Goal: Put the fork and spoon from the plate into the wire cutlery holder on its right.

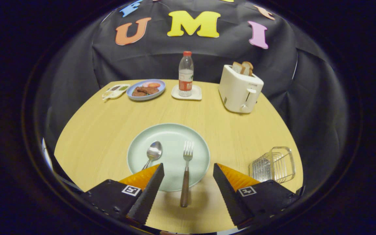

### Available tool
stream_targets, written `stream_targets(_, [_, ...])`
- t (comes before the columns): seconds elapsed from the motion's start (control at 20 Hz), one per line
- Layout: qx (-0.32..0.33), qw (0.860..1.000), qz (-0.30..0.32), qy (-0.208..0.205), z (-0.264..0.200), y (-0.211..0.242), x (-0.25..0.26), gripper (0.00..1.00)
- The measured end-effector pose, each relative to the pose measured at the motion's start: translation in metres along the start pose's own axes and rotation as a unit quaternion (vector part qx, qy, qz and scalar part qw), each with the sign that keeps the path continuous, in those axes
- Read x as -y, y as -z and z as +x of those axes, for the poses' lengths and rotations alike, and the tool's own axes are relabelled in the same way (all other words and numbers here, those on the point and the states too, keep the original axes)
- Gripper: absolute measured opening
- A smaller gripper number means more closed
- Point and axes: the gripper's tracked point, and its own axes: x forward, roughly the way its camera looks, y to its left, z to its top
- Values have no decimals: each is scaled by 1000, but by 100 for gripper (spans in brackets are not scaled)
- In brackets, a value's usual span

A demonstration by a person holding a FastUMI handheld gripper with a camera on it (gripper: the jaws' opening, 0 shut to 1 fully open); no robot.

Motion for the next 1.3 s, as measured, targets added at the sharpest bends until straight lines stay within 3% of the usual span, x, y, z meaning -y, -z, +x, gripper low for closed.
stream_targets(0.2, [-54,997,46,4,30,20,-3,86])
stream_targets(0.35, [-62,995,68,25,42,20,6,72])
stream_targets(0.4, [-62,995,65,32,45,20,8,61])
stream_targets(0.55, [-65,996,52,40,45,18,9,50])
stream_targets(0.8, [-80,994,63,46,32,30,11,50])
stream_targets(1.1, [-74,997,4,13,44,20,8,50])
stream_targets(1.25, [-91,996,2,1,53,23,6,25])
stream_targets(1.3, [-96,995,-2,-9,54,25,4,24])
